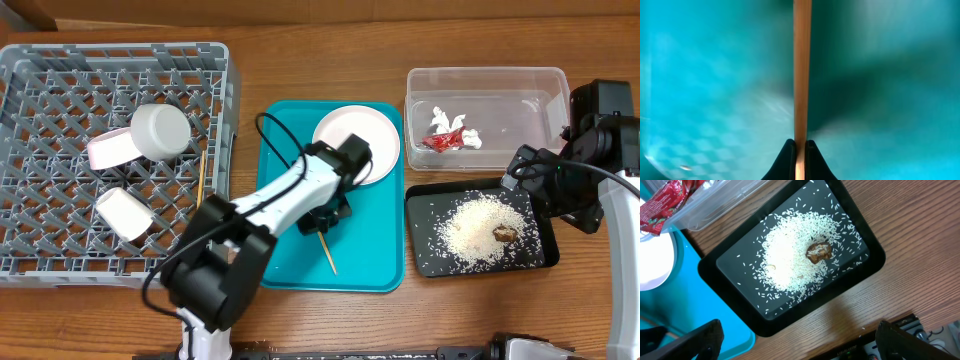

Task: Sort waste into correct bins and load items into the dishwasher
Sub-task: 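Place the second chopstick upright in the rack, then grasp the rim of the pink plate with the left gripper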

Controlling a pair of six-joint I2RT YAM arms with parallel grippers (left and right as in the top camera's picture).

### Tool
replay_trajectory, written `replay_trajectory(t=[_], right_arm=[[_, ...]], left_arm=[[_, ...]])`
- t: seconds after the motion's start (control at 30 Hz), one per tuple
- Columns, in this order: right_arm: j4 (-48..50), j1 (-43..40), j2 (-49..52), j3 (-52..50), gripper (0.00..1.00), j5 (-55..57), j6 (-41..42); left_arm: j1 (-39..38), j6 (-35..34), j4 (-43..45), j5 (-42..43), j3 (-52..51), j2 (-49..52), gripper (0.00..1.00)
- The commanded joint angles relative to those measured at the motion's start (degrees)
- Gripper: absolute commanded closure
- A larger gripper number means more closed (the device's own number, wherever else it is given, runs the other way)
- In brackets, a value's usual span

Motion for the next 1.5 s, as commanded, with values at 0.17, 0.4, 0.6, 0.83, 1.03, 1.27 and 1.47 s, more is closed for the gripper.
replay_trajectory(t=[0.17, 0.4, 0.6, 0.83, 1.03, 1.27, 1.47], right_arm=[[0.2, 0.2, -0.2, 0.3, 0.01, -0.1, 0.0], [0.2, 0.2, -0.2, 0.3, 0.01, -0.1, 0.0], [0.2, 0.2, -0.2, 0.3, 0.01, -0.1, 0.0], [0.2, 0.2, -0.2, 0.3, 0.01, -0.1, 0.0], [0.2, 0.2, -0.2, 0.3, 0.01, -0.1, 0.1], [0.2, 0.2, -0.2, 0.3, 0.01, -0.1, 0.0], [0.2, 0.2, -0.2, 0.3, 0.01, -0.3, 0.1]], left_arm=[[13.9, 31.8, -0.1, -7.7, 5.5, -21.3, 0.96], [27.7, 51.4, 1.2, -8.4, 5.9, -22.3, 0.96], [34.8, 52.0, 3.7, -7.8, 5.9, -17.4, 0.92], [34.6, 53.6, 3.0, -4.6, 6.1, -16.7, 0.45], [26.7, 53.7, 4.7, 5.9, 6.1, -17.6, 0.36], [4.5, 61.9, 18.3, 6.8, 6.0, -12.8, 0.14], [-2.3, 63.5, 23.6, 4.5, 6.0, -2.7, 0.07]])
